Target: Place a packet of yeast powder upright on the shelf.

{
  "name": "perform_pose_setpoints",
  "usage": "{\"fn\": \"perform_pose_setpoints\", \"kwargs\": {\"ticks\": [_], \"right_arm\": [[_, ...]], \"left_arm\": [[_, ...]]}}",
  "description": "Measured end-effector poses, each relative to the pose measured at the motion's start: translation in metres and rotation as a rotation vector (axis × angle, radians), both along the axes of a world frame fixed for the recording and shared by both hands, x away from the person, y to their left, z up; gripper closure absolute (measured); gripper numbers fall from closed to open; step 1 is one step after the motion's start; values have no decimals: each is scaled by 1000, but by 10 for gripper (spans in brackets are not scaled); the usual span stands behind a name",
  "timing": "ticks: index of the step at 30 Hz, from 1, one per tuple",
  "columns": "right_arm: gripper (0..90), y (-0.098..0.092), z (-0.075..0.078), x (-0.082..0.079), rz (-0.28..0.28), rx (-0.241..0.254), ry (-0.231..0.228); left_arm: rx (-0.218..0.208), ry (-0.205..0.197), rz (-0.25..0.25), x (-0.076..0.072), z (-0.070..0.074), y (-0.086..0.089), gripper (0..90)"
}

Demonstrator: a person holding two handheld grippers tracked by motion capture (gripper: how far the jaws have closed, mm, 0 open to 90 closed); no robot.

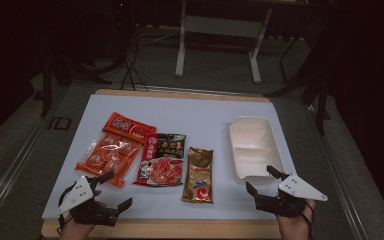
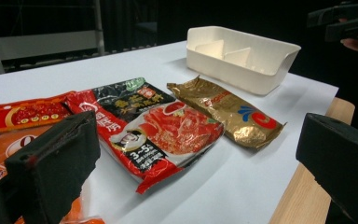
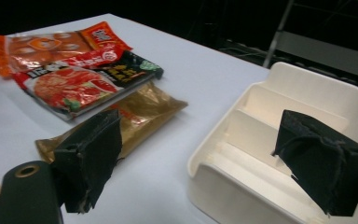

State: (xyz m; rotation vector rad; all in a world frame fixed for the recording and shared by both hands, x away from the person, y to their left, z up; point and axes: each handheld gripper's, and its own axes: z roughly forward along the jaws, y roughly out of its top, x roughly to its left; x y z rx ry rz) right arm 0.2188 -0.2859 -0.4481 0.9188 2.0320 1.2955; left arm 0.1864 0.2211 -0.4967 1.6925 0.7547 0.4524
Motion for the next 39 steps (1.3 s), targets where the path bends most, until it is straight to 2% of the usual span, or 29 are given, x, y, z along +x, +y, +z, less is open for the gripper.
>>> {"fn": "perform_pose_setpoints", "kwargs": {"ticks": [4, 6, 9, 11, 15, 20, 23, 25, 27, 29, 31, 35, 39], "right_arm": [[144, 2, 0, 1, 20, -5, 1], [139, 5, -3, 4, 48, -10, 28], [128, 7, -2, 4, 73, -24, 30], [128, 8, 0, 3, 65, -43, 19], [130, 13, 3, 1, 72, -51, 73], [116, 19, 5, -1, 108, -65, 93], [111, 20, 5, 0, 123, -50, 108], [100, 21, 8, 1, 134, -11, 121], [100, 21, 12, 1, 141, 26, 114], [100, 23, 16, 0, 158, 34, 91], [100, 26, 20, 1, 166, 36, 89], [100, 33, 26, 2, 196, 9, 75], [100, 40, 35, 5, 203, -10, 64]], "left_arm": [[-3, 9, -6, 2, -2, 0, 0], [-1, 10, -9, 2, -2, 0, 0], [-5, 7, -12, 2, -2, 0, 1], [-8, 4, -12, 1, -2, 0, 1], [-18, 6, -16, 1, -2, 0, 1], [-14, 5, -24, 1, -2, -1, 1], [-16, 3, -29, 1, -1, -2, 1], [-15, 2, -30, 1, -1, -2, 1], [-16, 2, -32, 1, -1, -2, 0], [-13, -1, -34, 1, -2, -3, 1], [-11, -2, -39, 0, -2, -5, 0], [-7, -1, -49, 0, -2, -8, 1], [-6, -1, -53, 0, -2, -9, 1]]}}
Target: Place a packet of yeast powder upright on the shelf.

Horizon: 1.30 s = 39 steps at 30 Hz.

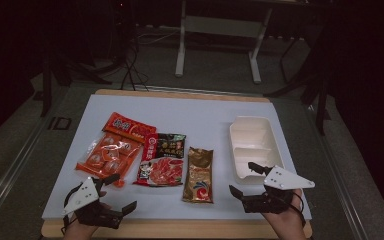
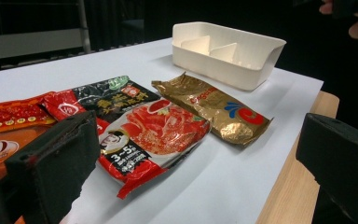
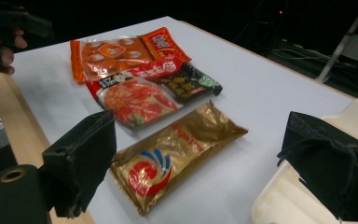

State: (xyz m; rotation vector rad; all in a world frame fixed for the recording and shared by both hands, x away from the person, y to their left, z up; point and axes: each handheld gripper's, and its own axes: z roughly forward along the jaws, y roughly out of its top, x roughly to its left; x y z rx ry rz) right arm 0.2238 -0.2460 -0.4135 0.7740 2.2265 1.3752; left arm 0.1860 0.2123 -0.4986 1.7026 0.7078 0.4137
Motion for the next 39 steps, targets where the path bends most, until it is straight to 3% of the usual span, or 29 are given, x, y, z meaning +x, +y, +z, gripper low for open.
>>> {"fn": "perform_pose_setpoints", "kwargs": {"ticks": [6, 14, 18, 25, 32, 39], "right_arm": [[115, 11, 12, 12, 2, -12, -16], [132, 28, 14, 38, 18, -9, 22], [137, 37, 9, 52, 20, -11, 43], [155, 49, -2, 73, -1, -57, 67], [198, 57, -15, 99, -49, -63, 121], [246, 64, -27, 111, -102, -64, 156]], "left_arm": [[-7, 3, -3, 0, 0, 0, 1], [-4, 3, -9, 0, -1, -2, 0], [-2, 3, -12, -1, -1, -2, 0], [-3, 1, -6, -1, 0, -1, 0], [1, 4, -7, -1, -1, -2, 0], [4, 8, -9, -1, -1, -2, 1]]}}
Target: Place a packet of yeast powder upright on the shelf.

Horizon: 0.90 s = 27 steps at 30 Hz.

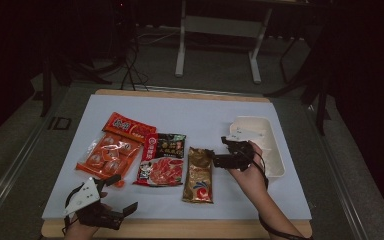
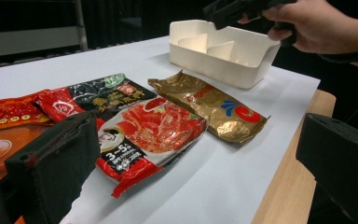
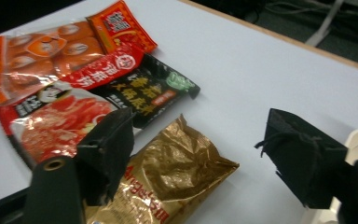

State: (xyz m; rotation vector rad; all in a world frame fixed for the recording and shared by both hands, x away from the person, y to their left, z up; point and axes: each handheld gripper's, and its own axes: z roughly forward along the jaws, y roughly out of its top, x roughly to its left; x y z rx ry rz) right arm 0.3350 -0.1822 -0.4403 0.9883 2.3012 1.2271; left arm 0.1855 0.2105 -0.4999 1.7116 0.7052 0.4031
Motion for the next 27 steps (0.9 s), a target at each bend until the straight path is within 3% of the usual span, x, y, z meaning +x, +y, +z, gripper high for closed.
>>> {"fn": "perform_pose_setpoints", "kwargs": {"ticks": [6, 7, 10, 12, 21, 27], "right_arm": [[261, 11, -17, 13, -35, -27, 59], [279, 17, -22, 17, -46, -54, 68], [280, 22, -25, 20, -56, -60, 80], [281, 29, -31, 27, -70, -90, 101], [290, 32, -46, 43, -119, -96, 181], [290, 33, -61, 49, -145, -142, 224]], "left_arm": [[6, 5, 0, 1, -1, 0, 1], [7, 6, -1, 1, -1, 0, 0], [11, 7, -1, 1, -1, 0, 1], [13, 7, -3, 1, -1, -1, 1], [20, 10, -4, 1, -2, -1, 1], [26, 14, -8, 2, -2, -2, 1]]}}
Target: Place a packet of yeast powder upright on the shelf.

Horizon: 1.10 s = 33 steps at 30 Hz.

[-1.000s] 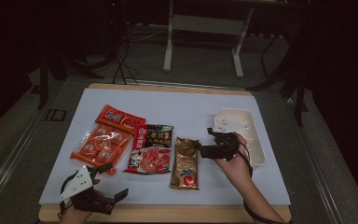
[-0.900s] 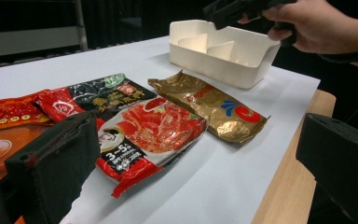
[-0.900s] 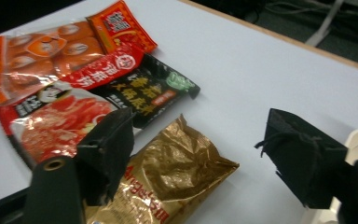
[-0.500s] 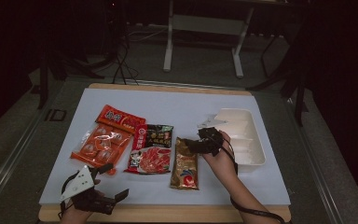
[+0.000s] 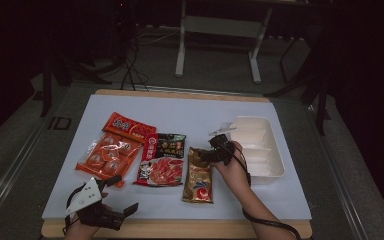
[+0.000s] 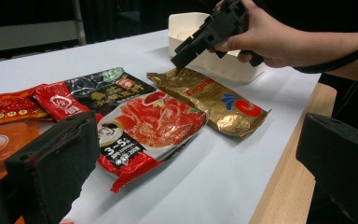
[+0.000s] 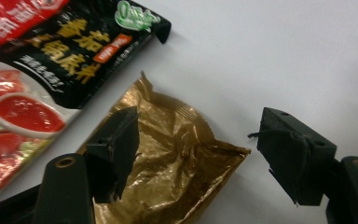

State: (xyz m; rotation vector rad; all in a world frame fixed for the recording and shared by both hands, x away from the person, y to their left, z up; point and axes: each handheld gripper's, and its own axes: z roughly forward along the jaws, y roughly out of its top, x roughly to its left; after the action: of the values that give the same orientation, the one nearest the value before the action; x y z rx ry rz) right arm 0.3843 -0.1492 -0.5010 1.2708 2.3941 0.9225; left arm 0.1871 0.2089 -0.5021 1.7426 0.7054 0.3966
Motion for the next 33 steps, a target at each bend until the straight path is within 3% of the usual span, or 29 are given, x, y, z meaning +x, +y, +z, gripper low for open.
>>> {"fn": "perform_pose_setpoints", "kwargs": {"ticks": [3, 11, 20, 22, 25, 27, 28, 29, 30, 31, 33], "right_arm": [[285, 2, -3, 2, -8, -9, 12], [266, 6, -16, 12, -38, -35, 98], [428, 5, -15, 14, 10, -19, 154], [480, 4, -16, 16, 6, 3, 202], [487, 1, -17, 23, -6, 31, 275], [538, 3, -16, 23, 4, 18, 278], [636, 3, -16, 23, 15, 29, 288], [644, 4, -16, 23, 35, 40, 287], [665, 5, -15, 21, 42, 28, 275], [777, 7, -14, 20, 48, 4, 252], [825, 9, -15, 17, 59, -42, 218]], "left_arm": [[-1, 4, -2, 0, 0, -1, 1], [0, 7, -6, 0, -1, -1, 1], [7, 11, -13, 1, -1, -2, 1], [9, 13, -15, 1, -2, -3, 1], [9, 15, -13, 1, -2, -3, 0], [11, 16, -14, 1, -2, -3, 0], [12, 16, -15, 1, -2, -3, 0], [14, 15, -15, 1, -2, -3, 1], [16, 16, -16, 1, -2, -3, 1], [16, 16, -17, 1, -2, -3, 1], [21, 17, -17, 1, -2, -4, 0]]}}
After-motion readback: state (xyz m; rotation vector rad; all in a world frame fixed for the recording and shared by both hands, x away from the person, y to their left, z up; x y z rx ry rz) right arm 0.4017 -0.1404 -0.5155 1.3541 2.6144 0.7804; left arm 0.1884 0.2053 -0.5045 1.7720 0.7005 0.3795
